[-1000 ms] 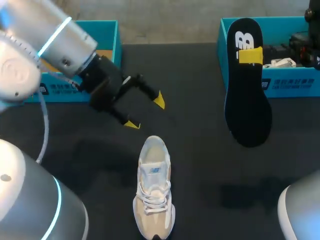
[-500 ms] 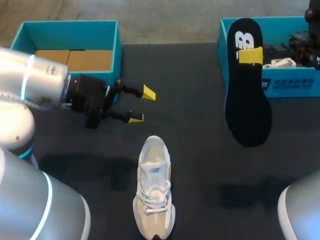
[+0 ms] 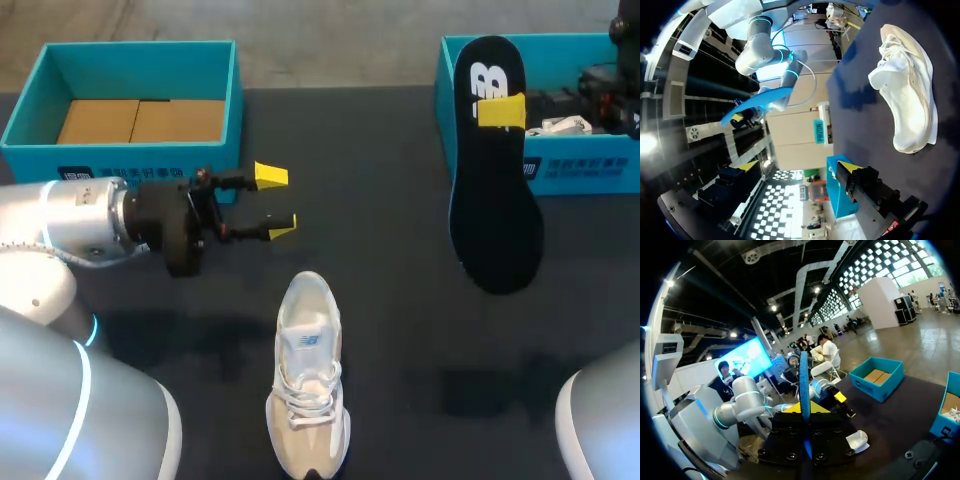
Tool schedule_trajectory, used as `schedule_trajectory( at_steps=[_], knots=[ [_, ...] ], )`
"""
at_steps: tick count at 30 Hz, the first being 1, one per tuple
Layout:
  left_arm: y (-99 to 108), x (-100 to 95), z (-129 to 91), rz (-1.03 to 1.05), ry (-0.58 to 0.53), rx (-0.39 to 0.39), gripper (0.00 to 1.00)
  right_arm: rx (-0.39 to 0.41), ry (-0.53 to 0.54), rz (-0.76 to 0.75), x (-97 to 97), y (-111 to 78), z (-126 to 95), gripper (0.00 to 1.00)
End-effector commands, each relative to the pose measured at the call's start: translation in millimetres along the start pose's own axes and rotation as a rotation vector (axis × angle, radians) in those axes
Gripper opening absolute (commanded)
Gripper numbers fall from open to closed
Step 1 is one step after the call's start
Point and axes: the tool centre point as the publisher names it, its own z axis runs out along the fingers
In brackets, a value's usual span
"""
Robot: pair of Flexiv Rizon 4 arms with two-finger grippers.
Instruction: Take the shoe out of the shoebox, open the shoe tongue, remove and reinsert the insole, then place the shoe into the shoebox
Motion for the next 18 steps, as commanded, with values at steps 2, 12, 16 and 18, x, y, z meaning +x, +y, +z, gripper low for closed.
schedule_trajectory(
  at_steps=[2,12,16,18],
  knots=[
    [2.8,0.1,2.1,0.011,-0.005,-0.005,1.00,0.005,0.001,0.002,-1.8,2.6,2.2,0.00],
    [12.7,-4.3,4.9,-0.014,0.051,-0.015,1.00,0.028,0.016,0.030,-10.9,3.7,12.0,0.00],
    [13.7,-5.5,5.3,-0.017,0.074,-0.009,1.00,0.030,0.068,0.080,-31.6,5.4,30.7,0.00],
    [13.7,-5.5,5.3,-0.017,0.074,-0.009,1.00,0.024,0.088,0.093,-40.9,7.6,36.3,0.00]
  ],
)
